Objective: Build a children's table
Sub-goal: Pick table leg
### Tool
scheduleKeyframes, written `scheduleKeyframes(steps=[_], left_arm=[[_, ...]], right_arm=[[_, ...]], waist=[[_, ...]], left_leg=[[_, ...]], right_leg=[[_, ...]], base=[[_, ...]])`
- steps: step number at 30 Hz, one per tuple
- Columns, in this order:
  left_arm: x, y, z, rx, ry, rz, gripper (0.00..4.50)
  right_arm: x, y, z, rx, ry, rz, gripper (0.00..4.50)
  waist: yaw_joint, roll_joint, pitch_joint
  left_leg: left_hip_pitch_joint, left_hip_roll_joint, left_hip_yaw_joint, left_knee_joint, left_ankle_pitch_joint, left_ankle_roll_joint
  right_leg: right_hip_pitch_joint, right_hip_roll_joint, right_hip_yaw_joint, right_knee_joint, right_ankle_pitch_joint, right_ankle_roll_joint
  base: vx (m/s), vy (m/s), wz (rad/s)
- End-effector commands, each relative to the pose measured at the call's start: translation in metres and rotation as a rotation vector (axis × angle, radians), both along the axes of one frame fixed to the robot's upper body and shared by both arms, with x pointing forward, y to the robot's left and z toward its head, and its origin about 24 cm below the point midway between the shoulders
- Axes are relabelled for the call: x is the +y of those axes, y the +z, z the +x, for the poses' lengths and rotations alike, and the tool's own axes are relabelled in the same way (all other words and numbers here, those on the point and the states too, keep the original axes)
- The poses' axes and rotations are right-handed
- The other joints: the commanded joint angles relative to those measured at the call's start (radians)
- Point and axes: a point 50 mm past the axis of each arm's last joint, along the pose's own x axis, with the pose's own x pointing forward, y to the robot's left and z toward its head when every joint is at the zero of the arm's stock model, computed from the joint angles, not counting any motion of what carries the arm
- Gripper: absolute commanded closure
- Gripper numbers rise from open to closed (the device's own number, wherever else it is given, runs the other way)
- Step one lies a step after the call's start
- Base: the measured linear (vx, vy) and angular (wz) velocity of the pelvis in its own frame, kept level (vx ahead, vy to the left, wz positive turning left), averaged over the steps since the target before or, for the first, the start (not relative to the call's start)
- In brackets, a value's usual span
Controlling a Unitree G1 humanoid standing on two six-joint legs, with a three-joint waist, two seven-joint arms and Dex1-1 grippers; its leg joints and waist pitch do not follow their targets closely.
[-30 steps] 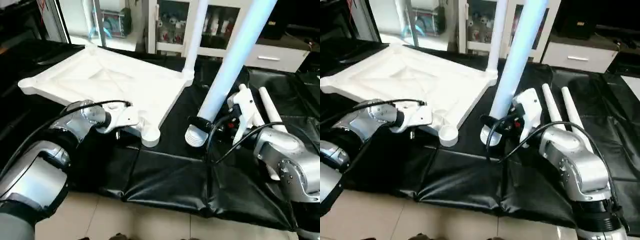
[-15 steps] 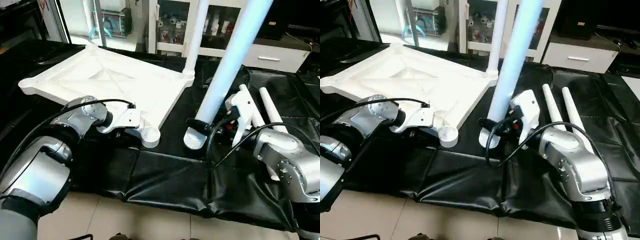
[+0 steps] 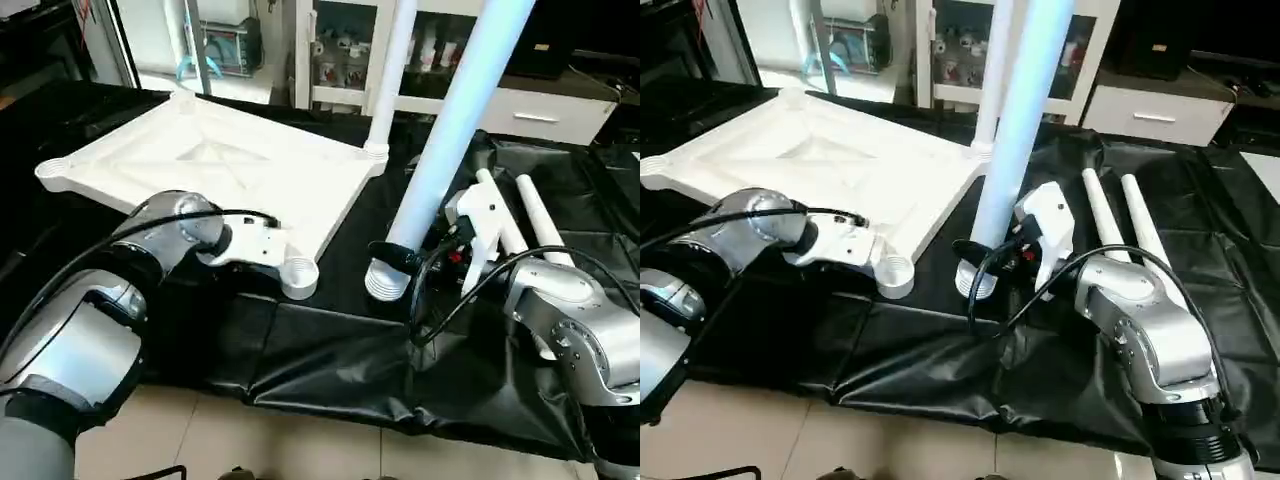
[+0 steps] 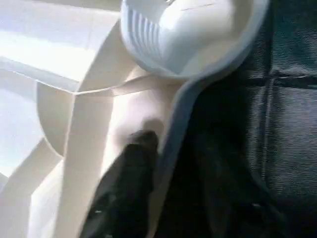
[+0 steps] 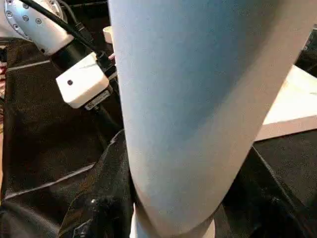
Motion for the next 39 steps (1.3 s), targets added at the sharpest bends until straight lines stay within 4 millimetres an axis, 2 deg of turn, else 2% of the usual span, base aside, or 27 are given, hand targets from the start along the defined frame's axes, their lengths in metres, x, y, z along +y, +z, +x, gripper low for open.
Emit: scheduleKeyframes(steps=[1,3,7,10,11,15,17,18,19,20,22,24,26,30,31,33,36,37,39], left_arm=[[0.006,-0.015,-0.008,0.084,-0.001,0.051,3.35],[0.004,-0.016,-0.009,0.1,-0.003,0.031,3.39],[-0.001,-0.018,-0.013,0.169,0.001,-0.03,3.83],[-0.004,-0.021,-0.015,0.202,0.019,-0.057,3.92],[-0.004,-0.021,-0.015,0.204,0.02,-0.058,4.07],[-0.009,-0.025,-0.018,0.242,0.031,-0.096,4.13],[-0.013,-0.027,-0.02,0.27,0.042,-0.132,4.23],[-0.018,-0.03,-0.024,0.299,0.06,-0.177,4.25],[-0.023,-0.032,-0.026,0.312,0.083,-0.216,4.3],[-0.023,-0.033,-0.026,0.313,0.087,-0.224,4.3],[-0.036,-0.037,-0.032,0.329,0.138,-0.337,4.4],[-0.041,-0.037,-0.034,0.325,0.139,-0.371,4.42],[-0.058,-0.042,-0.043,0.278,0.06,-0.46,4.49],[-0.071,-0.044,-0.052,0.236,0.005,-0.538,4.5],[-0.076,-0.046,-0.057,0.203,-0.008,-0.539,4.5],[-0.076,-0.046,-0.058,0.197,-0.008,-0.537,4.5],[-0.076,-0.053,-0.065,0.176,-0.013,-0.508,4.5],[-0.075,-0.055,-0.067,0.168,-0.022,-0.492,4.5],[-0.073,-0.055,-0.066,0.147,0.005,-0.493,4.5]], right_arm=[[-0.001,0.003,-0.002,-0.026,0.006,-0.012,2.64],[-0.001,0.002,-0.002,-0.026,0.007,-0.013,2.64],[-0.001,0.002,-0.002,-0.028,0.009,-0.014,2.64],[-0.002,0.002,-0.002,-0.029,0.007,-0.013,2.64],[-0.002,0.002,-0.002,-0.029,0.007,-0.013,2.64],[-0.001,0.001,-0.003,-0.028,0.006,-0.01,2.64],[-0.001,0.001,-0.003,-0.027,0.004,-0.008,2.64],[-0.001,0.0,-0.003,-0.024,-0.002,-0.005,2.64],[-0.001,-0.001,-0.003,-0.021,-0.009,-0.002,2.64],[-0.002,-0.001,-0.003,-0.021,-0.011,-0.001,2.64],[-0.003,-0.002,-0.002,-0.018,-0.038,0.009,2.64],[-0.004,-0.002,-0.001,-0.016,-0.048,0.013,2.64],[-0.006,-0.004,0.001,-0.006,-0.097,0.03,2.64],[-0.009,-0.006,0.003,0.004,-0.151,0.045,2.64],[-0.011,-0.008,0.005,0.007,-0.19,0.055,2.64],[-0.011,-0.008,0.005,0.008,-0.199,0.058,2.64],[-0.015,-0.01,0.008,0.013,-0.261,0.092,2.64],[-0.016,-0.009,0.009,0.012,-0.279,0.1,2.64],[-0.017,-0.009,0.01,0.012,-0.292,0.103,2.64]], waist=[[0.006,0.003,-0.076],[0.005,0.003,-0.077],[0.006,0.005,-0.078],[0.008,0.007,-0.076],[0.008,0.006,-0.074],[0.007,0.007,-0.071],[0.005,0.008,-0.063],[0.005,0.008,-0.062],[0.003,0.008,-0.066],[0.001,0.009,-0.068],[0.002,0.009,-0.07],[0.002,0.01,-0.071],[0.003,0.01,-0.073],[-0.001,0.007,-0.073],[-0.002,0.002,-0.072],[-0.004,0.004,-0.072],[-0.011,-0.003,-0.068],[-0.01,0.0,-0.068],[-0.014,-0.003,-0.066]], left_leg=[[0.009,0.041,-0.016,-0.087,-0.174,-0.027],[0.009,0.041,-0.016,-0.086,-0.17,-0.025],[0.01,0.041,-0.014,-0.086,-0.158,-0.02],[0.013,0.043,-0.014,-0.088,-0.175,-0.022],[0.013,0.042,-0.013,-0.088,-0.186,-0.024],[0.013,0.042,-0.015,-0.091,-0.217,-0.026],[0.025,0.041,-0.016,-0.098,-0.28,-0.028],[0.026,0.041,-0.017,-0.099,-0.293,-0.029],[0.026,0.047,-0.021,-0.102,-0.279,-0.033],[0.026,0.047,-0.019,-0.101,-0.27,-0.031],[0.02,0.045,-0.017,-0.098,-0.239,-0.021],[0.019,0.044,-0.015,-0.096,-0.225,-0.015],[0.017,0.044,-0.016,-0.097,-0.225,-0.008],[0.015,0.043,-0.015,-0.1,-0.235,-0.003],[0.016,0.045,-0.015,-0.1,-0.242,-0.003],[0.016,0.045,-0.015,-0.101,-0.243,-0.003],[0.015,0.042,-0.014,-0.103,-0.253,-0.001],[0.019,0.041,-0.016,-0.103,-0.262,-0.003],[0.016,0.041,-0.016,-0.105,-0.267,-0.003]], right_leg=[[0.068,-0.078,0.035,-0.065,-0.25,-0.195],[0.067,-0.077,0.035,-0.064,-0.235,-0.202],[0.067,-0.077,0.035,-0.06,-0.192,-0.224],[0.066,-0.079,0.035,-0.062,-0.205,-0.229],[0.066,-0.079,0.035,-0.064,-0.223,-0.228],[0.065,-0.081,0.035,-0.072,-0.301,-0.207],[0.06,-0.081,0.034,-0.087,-0.42,-0.179],[0.06,-0.082,0.034,-0.091,-0.45,-0.17],[0.064,-0.086,0.036,-0.086,-0.433,-0.176],[0.062,-0.084,0.036,-0.085,-0.411,-0.182],[0.065,-0.083,0.036,-0.079,-0.371,-0.195],[0.065,-0.081,0.036,-0.079,-0.365,-0.2],[0.064,-0.08,0.034,-0.082,-0.38,-0.189],[0.061,-0.078,0.034,-0.086,-0.398,-0.164],[0.059,-0.079,0.034,-0.087,-0.414,-0.155],[0.057,-0.077,0.034,-0.089,-0.424,-0.148],[0.052,-0.076,0.033,-0.096,-0.476,-0.12],[0.048,-0.077,0.033,-0.1,-0.518,-0.099],[0.048,-0.075,0.033,-0.101,-0.529,-0.09]], base=[[0.0,0.0,0.0],[0.0,0.0,0.0],[0.0,0.0,0.0],[0.0,0.0,0.0],[0.0,0.0,0.0],[0.0,0.0,0.0],[0.0,0.0,0.0],[0.0,0.0,0.0],[0.0,0.0,0.0],[0.0,0.0,0.0],[0.0,0.0,0.0],[0.0,0.0,0.0],[0.0,0.0,0.0],[0.0,0.0,0.0],[0.0,0.0,0.0],[0.0,0.0,0.0],[0.0,0.0,0.0],[0.0,0.0,0.0],[0.0,0.0,0.0]])
